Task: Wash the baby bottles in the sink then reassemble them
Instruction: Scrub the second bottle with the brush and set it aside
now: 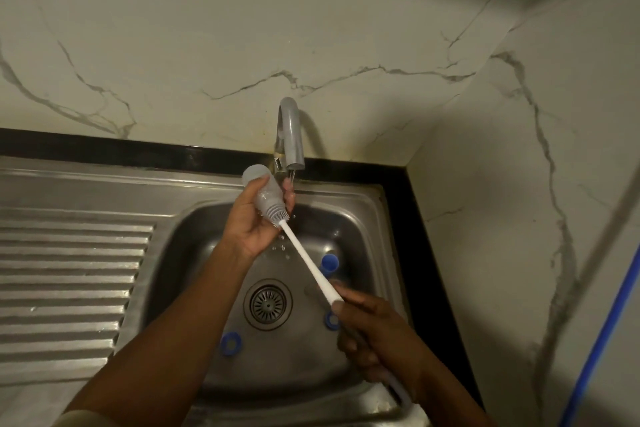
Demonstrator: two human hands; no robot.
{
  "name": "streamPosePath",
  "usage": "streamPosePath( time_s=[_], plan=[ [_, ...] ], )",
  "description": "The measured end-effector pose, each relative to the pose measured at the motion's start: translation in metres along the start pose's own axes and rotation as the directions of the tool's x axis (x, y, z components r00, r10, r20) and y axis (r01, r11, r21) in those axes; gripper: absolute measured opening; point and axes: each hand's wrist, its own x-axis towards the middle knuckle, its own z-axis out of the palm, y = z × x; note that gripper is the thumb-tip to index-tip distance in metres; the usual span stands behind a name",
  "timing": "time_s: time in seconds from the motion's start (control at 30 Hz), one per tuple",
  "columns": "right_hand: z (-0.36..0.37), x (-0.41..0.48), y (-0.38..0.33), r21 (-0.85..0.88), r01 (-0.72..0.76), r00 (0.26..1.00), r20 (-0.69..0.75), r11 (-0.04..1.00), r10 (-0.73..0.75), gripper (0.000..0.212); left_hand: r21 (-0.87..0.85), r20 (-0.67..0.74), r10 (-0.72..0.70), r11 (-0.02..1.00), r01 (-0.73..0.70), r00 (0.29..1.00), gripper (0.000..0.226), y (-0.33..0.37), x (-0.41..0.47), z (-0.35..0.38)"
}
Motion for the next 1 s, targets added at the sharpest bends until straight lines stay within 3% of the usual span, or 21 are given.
streamPosePath(
  time_s=[0.03, 0.07, 0.1, 0.13, 0.17, 0.2, 0.27, 0.3, 0.33, 0.37, 0.43, 0.5, 0.57, 0.67, 0.73, 0.77, 0.8, 0.83, 0.9, 0.93, 1.0],
  plan=[
    [-0.001, 0.004, 0.002, -0.283, 0.084, 0.993, -0.059, 0.955, -0.105, 0.038, 0.052, -0.017, 0.031, 0.998, -0.030, 0.999, 0.067, -0.002, 0.001, 0.005],
    [-0.001, 0.008, 0.003, -0.612, 0.121, 0.968, -0.101, 0.782, -0.229, 0.044, 0.158, -0.053, 0.071, 0.985, -0.062, 0.996, 0.064, -0.005, 0.002, 0.009],
    [-0.002, 0.009, 0.002, -0.846, 0.076, 0.957, -0.086, 0.527, -0.276, 0.054, 0.286, -0.095, 0.114, 0.955, -0.082, 0.989, 0.059, -0.008, 0.003, 0.012],
    [-0.005, 0.010, 0.002, -0.932, 0.010, 0.953, -0.101, 0.362, -0.286, 0.062, 0.407, -0.126, 0.159, 0.909, -0.095, 0.979, 0.051, -0.012, 0.004, 0.012],
    [-0.008, 0.010, 0.002, -0.941, -0.031, 0.942, -0.139, 0.336, -0.305, 0.064, 0.498, -0.141, 0.198, 0.861, -0.103, 0.970, 0.044, -0.014, 0.004, 0.009],
    [-0.009, 0.010, 0.001, -0.919, -0.019, 0.938, -0.153, 0.395, -0.310, 0.061, 0.551, -0.137, 0.222, 0.827, -0.112, 0.965, 0.041, -0.015, 0.003, 0.006],
    [-0.012, 0.006, -0.003, -0.775, 0.082, 0.943, -0.143, 0.626, -0.300, 0.040, 0.637, -0.090, 0.306, 0.750, -0.181, 0.948, 0.042, -0.017, 0.001, -0.010],
    [-0.012, 0.002, -0.006, -0.643, 0.110, 0.951, -0.153, 0.758, -0.268, 0.031, 0.712, -0.039, 0.404, 0.652, -0.258, 0.914, 0.045, -0.018, 0.000, -0.020],
    [-0.012, -0.003, -0.009, -0.475, 0.092, 0.964, -0.177, 0.875, -0.197, 0.028, 0.818, 0.066, 0.517, 0.462, -0.343, 0.853, 0.052, -0.016, -0.001, -0.032],
    [-0.013, -0.006, -0.011, -0.303, 0.045, 0.977, -0.187, 0.952, -0.106, 0.029, 0.893, 0.234, 0.571, 0.194, -0.406, 0.787, 0.064, -0.015, -0.004, -0.042],
    [-0.018, -0.011, -0.019, -0.114, -0.048, 0.993, -0.116, 0.992, 0.035, 0.029, 0.853, 0.519, 0.434, -0.312, -0.418, 0.736, 0.089, -0.018, -0.007, -0.058],
    [-0.022, -0.015, -0.027, -0.069, -0.117, 0.993, -0.029, 0.991, 0.116, 0.028, 0.725, 0.610, 0.311, -0.589, -0.356, 0.728, 0.098, -0.020, -0.010, -0.061],
    [-0.020, -0.017, -0.032, -0.097, -0.136, 0.990, 0.019, 0.986, 0.139, 0.028, 0.605, 0.660, 0.272, -0.745, -0.281, 0.700, 0.094, -0.019, -0.011, -0.055],
    [-0.021, -0.021, -0.039, -0.288, -0.067, 0.997, 0.011, 0.955, 0.074, 0.028, 0.449, 0.689, 0.158, -0.859, -0.246, 0.707, 0.074, -0.003, -0.007, -0.046],
    [-0.032, -0.023, -0.046, -0.624, 0.052, 0.992, -0.059, 0.780, -0.113, 0.035, 0.484, 0.599, 0.154, -0.852, -0.202, 0.786, 0.059, 0.006, -0.009, -0.042],
    [-0.039, -0.024, -0.048, -0.756, 0.073, 0.977, -0.076, 0.650, -0.198, 0.039, 0.602, 0.503, 0.185, -0.776, -0.188, 0.844, 0.052, 0.008, -0.011, -0.039],
    [-0.044, -0.028, -0.050, -0.795, 0.079, 0.963, -0.095, 0.601, -0.252, 0.040, 0.755, 0.393, 0.234, -0.634, -0.167, 0.889, 0.046, 0.010, -0.015, -0.033],
    [-0.044, -0.034, -0.050, -0.754, 0.089, 0.956, -0.117, 0.650, -0.267, 0.038, 0.883, 0.285, 0.275, -0.448, -0.139, 0.918, 0.042, 0.011, -0.018, -0.027],
    [-0.033, -0.041, -0.047, -0.430, 0.084, 0.971, -0.168, 0.899, -0.171, 0.033, 0.988, 0.135, 0.305, -0.116, -0.104, 0.943, 0.042, 0.011, -0.023, -0.018],
    [-0.023, -0.043, -0.044, -0.214, 0.033, 0.984, -0.163, 0.976, -0.069, 0.032, 0.994, 0.096, 0.293, 0.028, -0.108, 0.951, 0.046, 0.010, -0.024, -0.017],
    [-0.002, -0.042, -0.033, 0.141, -0.089, 0.991, -0.085, 0.986, 0.102, 0.026, 0.948, 0.113, 0.258, 0.261, -0.182, 0.959, 0.057, 0.006, -0.026, -0.017]
  ],
)
